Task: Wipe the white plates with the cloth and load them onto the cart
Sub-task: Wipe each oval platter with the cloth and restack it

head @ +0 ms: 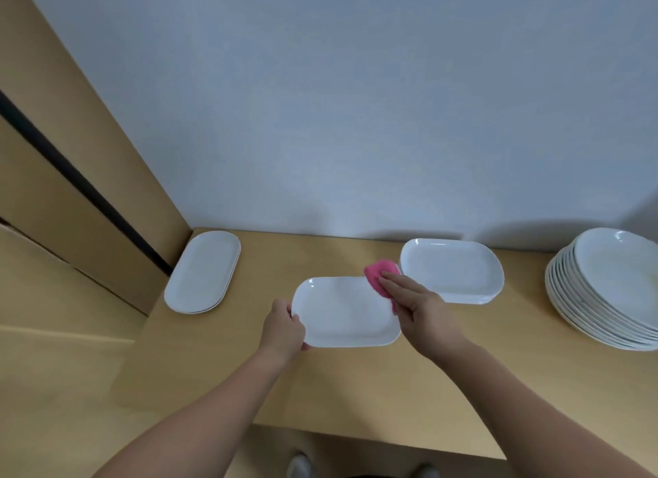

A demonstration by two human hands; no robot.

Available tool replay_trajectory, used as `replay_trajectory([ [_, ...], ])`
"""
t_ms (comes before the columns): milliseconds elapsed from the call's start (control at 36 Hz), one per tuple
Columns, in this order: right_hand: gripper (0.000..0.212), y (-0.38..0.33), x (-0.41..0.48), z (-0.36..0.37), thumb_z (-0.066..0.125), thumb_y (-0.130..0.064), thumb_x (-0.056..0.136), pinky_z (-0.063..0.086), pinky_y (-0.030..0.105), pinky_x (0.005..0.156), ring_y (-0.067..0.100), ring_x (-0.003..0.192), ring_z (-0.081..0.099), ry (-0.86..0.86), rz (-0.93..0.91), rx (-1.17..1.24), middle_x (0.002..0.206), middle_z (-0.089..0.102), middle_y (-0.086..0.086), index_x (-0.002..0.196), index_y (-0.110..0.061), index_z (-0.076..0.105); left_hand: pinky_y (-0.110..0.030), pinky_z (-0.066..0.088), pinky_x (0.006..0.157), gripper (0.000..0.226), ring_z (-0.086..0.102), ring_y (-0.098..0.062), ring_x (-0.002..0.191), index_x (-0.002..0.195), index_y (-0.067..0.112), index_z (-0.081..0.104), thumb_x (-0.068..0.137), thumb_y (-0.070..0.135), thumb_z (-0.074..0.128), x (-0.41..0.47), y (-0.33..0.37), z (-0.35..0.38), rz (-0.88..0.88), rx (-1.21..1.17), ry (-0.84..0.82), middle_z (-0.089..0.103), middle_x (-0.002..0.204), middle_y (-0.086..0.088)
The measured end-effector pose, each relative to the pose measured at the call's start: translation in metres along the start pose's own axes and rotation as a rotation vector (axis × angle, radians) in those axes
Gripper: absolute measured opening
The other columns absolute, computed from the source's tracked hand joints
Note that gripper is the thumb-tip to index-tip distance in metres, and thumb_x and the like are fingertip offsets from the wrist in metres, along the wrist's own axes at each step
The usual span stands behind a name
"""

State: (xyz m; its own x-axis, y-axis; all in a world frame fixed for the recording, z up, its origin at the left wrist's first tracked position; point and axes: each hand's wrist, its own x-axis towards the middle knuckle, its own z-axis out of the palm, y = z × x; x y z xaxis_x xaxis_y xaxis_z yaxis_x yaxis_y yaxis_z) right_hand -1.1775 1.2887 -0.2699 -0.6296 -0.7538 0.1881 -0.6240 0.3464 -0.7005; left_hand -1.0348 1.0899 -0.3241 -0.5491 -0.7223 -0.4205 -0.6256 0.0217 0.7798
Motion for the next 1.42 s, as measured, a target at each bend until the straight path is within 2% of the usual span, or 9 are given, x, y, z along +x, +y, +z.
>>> replay_trajectory([
  [111, 0.046, -0.004, -0.003, 0.015, 0.054, 0.010, 0.090, 0.032, 0.013, 0.101, 0.011, 0.128, 0.047, -0.034, 0.012, -0.010, 0.134, 0.047, -0.013, 0.129, -0.013, 0.060, -0.022, 0.047, 0.043, 0.012, 0.067, -0.025, 0.065, 0.092, 0.015, 0.042, 0.097, 0.007, 0.036, -0.002, -0.014, -0.002, -0.025, 0.011, -0.019, 0.054, 0.098, -0.005],
  [278, 0.047, -0.001, -0.008, 0.034, 0.052, 0.007, 0.091, 0.041, 0.028, 0.104, 0.019, 0.127, 0.052, -0.116, 0.074, -0.036, 0.140, 0.052, -0.004, 0.132, -0.014, 0.058, -0.020, 0.043, 0.040, 0.011, 0.065, -0.026, 0.067, 0.092, 0.014, 0.042, 0.097, 0.006, 0.036, -0.001, -0.025, 0.006, -0.042, 0.041, -0.040, 0.057, 0.098, -0.011],
  [528, 0.048, 0.008, -0.002, 0.056, 0.048, 0.002, 0.093, 0.032, 0.020, 0.107, 0.014, 0.135, 0.042, -0.222, 0.117, -0.109, 0.142, 0.050, -0.005, 0.135, -0.018, 0.055, -0.029, 0.052, 0.046, 0.012, 0.064, -0.021, 0.060, 0.089, 0.017, 0.042, 0.096, 0.008, 0.040, 0.000, -0.029, 0.012, -0.067, 0.020, -0.032, 0.056, 0.091, -0.006],
  [694, 0.048, 0.015, 0.009, 0.080, 0.040, -0.003, 0.098, 0.019, 0.014, 0.108, 0.014, 0.141, 0.033, -0.299, 0.170, -0.161, 0.151, 0.040, -0.003, 0.143, -0.019, 0.045, -0.049, 0.059, 0.075, 0.013, 0.066, -0.016, 0.077, 0.098, 0.019, 0.052, 0.093, 0.009, 0.045, 0.001, -0.028, 0.011, -0.077, -0.061, -0.103, 0.063, 0.095, 0.002],
  [806, 0.052, 0.016, 0.017, 0.099, 0.037, -0.006, 0.100, 0.018, 0.021, 0.113, 0.019, 0.145, 0.023, -0.338, 0.242, -0.141, 0.159, 0.021, 0.001, 0.150, -0.017, 0.030, -0.053, 0.057, 0.083, 0.031, 0.062, -0.026, 0.084, 0.083, 0.024, 0.059, 0.086, 0.002, 0.038, -0.003, -0.025, 0.009, -0.039, -0.075, -0.184, 0.066, 0.094, -0.010],
  [944, 0.053, 0.013, 0.019, 0.123, 0.026, -0.024, 0.105, 0.003, 0.036, 0.119, 0.027, 0.149, -0.008, -0.475, 0.254, -0.294, 0.162, -0.005, 0.007, 0.154, -0.016, 0.008, -0.029, 0.060, 0.066, 0.044, 0.067, -0.016, 0.091, 0.094, 0.033, 0.061, 0.089, -0.003, 0.037, -0.012, -0.019, 0.008, -0.080, -0.202, -0.251, 0.068, 0.100, 0.000],
  [1222, 0.059, -0.004, 0.011, 0.140, 0.032, -0.024, 0.102, -0.008, 0.028, 0.116, 0.017, 0.147, -0.016, -0.547, 0.084, -0.205, 0.160, -0.011, -0.007, 0.155, -0.020, 0.005, -0.028, 0.059, 0.064, 0.052, 0.069, -0.010, 0.082, 0.118, 0.025, 0.061, 0.091, -0.013, 0.038, -0.015, -0.011, 0.006, -0.136, -0.410, -0.300, 0.071, 0.104, -0.004],
  [1333, 0.057, -0.009, -0.003, 0.142, 0.030, -0.021, 0.103, -0.016, 0.015, 0.110, 0.012, 0.145, -0.018, -0.545, -0.001, -0.137, 0.150, -0.018, -0.015, 0.154, -0.021, 0.003, -0.025, 0.054, 0.053, 0.029, 0.067, -0.014, 0.074, 0.111, 0.012, 0.065, 0.102, 0.009, 0.037, -0.014, -0.012, 0.007, -0.191, -0.437, -0.260, 0.069, 0.098, -0.013],
  [1417, 0.058, -0.010, -0.013, 0.136, 0.030, -0.013, 0.101, -0.021, 0.009, 0.105, 0.010, 0.143, -0.021, -0.571, -0.085, -0.106, 0.154, -0.013, -0.013, 0.154, -0.020, 0.005, -0.033, 0.057, 0.059, 0.037, 0.067, -0.020, 0.080, 0.093, 0.011, 0.067, 0.105, 0.026, 0.036, -0.008, -0.015, 0.007, -0.196, -0.365, -0.195, 0.070, 0.095, -0.013],
])
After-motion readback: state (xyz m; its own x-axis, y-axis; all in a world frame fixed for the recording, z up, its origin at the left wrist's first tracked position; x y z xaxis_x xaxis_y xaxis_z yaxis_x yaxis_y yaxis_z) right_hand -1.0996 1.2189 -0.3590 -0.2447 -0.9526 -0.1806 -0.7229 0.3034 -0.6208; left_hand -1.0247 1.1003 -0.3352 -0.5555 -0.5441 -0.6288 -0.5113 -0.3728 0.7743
